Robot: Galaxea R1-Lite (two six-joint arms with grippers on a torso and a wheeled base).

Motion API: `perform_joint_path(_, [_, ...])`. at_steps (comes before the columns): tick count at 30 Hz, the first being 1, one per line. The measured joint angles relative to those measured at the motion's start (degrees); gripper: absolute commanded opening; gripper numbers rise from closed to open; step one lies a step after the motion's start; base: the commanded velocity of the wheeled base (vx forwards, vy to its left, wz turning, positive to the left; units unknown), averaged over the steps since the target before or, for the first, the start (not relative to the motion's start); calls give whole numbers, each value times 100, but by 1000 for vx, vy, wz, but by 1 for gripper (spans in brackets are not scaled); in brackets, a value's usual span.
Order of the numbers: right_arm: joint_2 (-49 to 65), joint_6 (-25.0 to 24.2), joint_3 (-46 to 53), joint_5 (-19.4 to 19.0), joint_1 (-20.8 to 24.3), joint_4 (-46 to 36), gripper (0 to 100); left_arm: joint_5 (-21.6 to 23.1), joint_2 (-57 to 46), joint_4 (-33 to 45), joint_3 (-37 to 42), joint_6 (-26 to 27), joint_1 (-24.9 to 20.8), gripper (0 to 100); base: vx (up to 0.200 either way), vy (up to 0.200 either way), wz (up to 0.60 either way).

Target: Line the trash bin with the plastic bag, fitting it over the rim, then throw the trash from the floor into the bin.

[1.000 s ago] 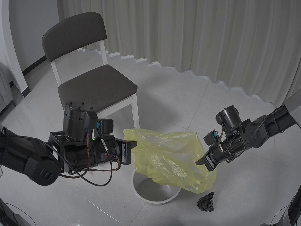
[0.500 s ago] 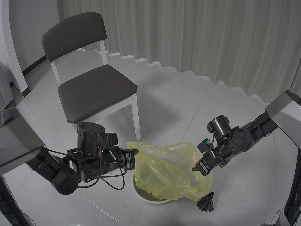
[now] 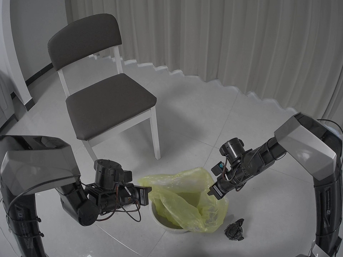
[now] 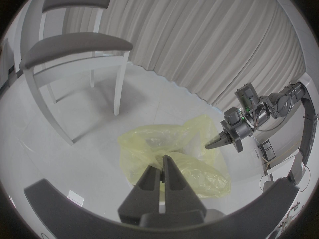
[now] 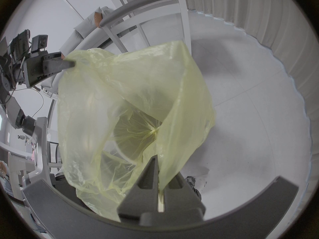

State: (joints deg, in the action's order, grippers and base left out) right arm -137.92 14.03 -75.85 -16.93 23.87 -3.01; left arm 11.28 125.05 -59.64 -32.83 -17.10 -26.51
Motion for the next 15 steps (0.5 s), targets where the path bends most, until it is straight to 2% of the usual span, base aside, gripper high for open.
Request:
perform_joint_path(10, [-408, -18, -267, -24, 68, -55, 0, 141, 245, -94, 596, 20, 26, 0, 0, 0, 0])
perform_joint_path(15, [-468, -21, -279, -13, 134, -65, 0, 134, 397, -461, 919, 158, 17, 0, 0, 0, 0])
